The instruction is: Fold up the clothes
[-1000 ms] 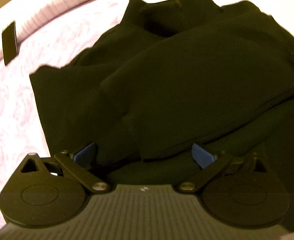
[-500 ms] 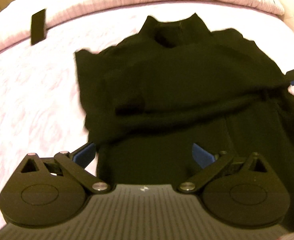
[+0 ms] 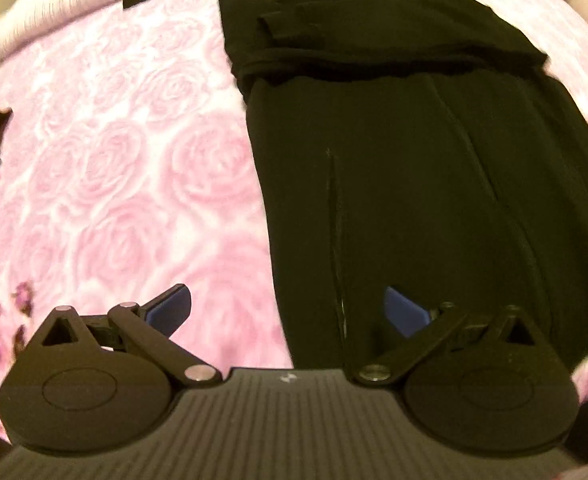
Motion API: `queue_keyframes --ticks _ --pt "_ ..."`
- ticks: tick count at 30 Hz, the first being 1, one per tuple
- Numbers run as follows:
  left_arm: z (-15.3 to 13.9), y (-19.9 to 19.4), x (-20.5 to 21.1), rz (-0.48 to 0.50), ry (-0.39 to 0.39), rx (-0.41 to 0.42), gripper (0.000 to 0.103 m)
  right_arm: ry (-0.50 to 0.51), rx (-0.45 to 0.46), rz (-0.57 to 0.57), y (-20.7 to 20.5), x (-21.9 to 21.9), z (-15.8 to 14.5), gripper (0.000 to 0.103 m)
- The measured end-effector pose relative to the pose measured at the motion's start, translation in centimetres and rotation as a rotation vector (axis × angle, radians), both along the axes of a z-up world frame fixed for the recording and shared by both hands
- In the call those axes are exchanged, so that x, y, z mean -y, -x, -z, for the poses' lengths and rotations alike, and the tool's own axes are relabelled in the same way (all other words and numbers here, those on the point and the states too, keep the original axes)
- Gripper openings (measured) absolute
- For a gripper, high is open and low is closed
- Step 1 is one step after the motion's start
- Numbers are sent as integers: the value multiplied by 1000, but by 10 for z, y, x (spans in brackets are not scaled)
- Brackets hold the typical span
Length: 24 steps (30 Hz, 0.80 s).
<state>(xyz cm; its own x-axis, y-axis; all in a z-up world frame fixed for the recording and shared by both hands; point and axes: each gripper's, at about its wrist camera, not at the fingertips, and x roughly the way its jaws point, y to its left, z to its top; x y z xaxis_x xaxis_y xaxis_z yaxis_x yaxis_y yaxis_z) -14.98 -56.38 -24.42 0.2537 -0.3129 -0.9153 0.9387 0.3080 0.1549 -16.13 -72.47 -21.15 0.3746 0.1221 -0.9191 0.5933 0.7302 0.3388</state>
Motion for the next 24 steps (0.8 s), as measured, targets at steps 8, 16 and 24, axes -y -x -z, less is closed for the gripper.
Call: queue_keyframes --ticks 8,16,24 --pt "-1 81 -53 201 -71 152 102 7 -2 -160 63 -37 0 59" --pt "8 130 -81 421 -90 206 93 152 10 -438 105 -87 -5 60" --pt "89 161 -88 772 -143 386 85 263 30 -557 113 -139 17 60"
